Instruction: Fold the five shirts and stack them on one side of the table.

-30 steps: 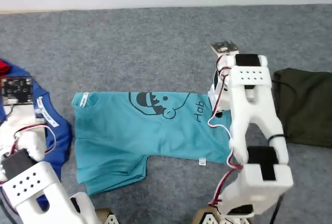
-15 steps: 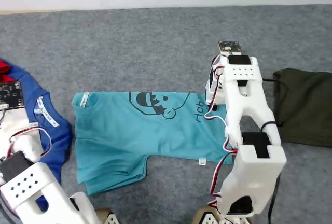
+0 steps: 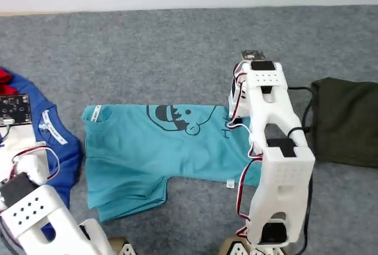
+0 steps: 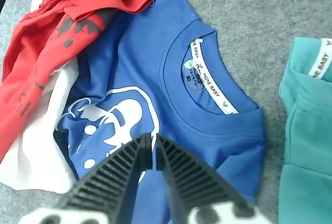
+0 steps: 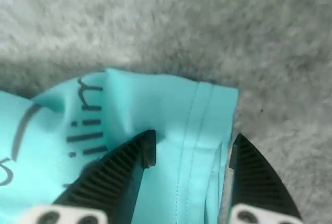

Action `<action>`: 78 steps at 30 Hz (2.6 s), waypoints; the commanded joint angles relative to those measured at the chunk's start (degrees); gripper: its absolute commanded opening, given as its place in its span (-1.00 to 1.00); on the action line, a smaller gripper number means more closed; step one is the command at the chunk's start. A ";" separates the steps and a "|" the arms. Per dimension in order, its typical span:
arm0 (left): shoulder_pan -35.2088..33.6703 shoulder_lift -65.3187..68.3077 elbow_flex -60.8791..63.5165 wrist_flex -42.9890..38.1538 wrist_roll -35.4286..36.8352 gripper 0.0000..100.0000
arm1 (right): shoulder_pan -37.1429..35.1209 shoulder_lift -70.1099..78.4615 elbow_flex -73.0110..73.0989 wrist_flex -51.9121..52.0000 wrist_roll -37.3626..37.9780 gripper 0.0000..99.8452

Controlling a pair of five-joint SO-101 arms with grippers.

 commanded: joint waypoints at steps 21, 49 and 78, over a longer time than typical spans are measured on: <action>0.18 0.35 -0.48 -1.14 -0.53 -0.96 | -2.95 -0.48 -8.09 -0.04 -0.62 -0.71; 0.18 0.35 -0.40 -1.14 -0.62 -0.96 | -0.48 3.74 -21.89 -1.63 -0.53 -0.97; 0.00 -0.09 -0.31 -1.05 -0.62 -0.96 | 3.12 14.20 -29.80 -7.69 4.31 -0.90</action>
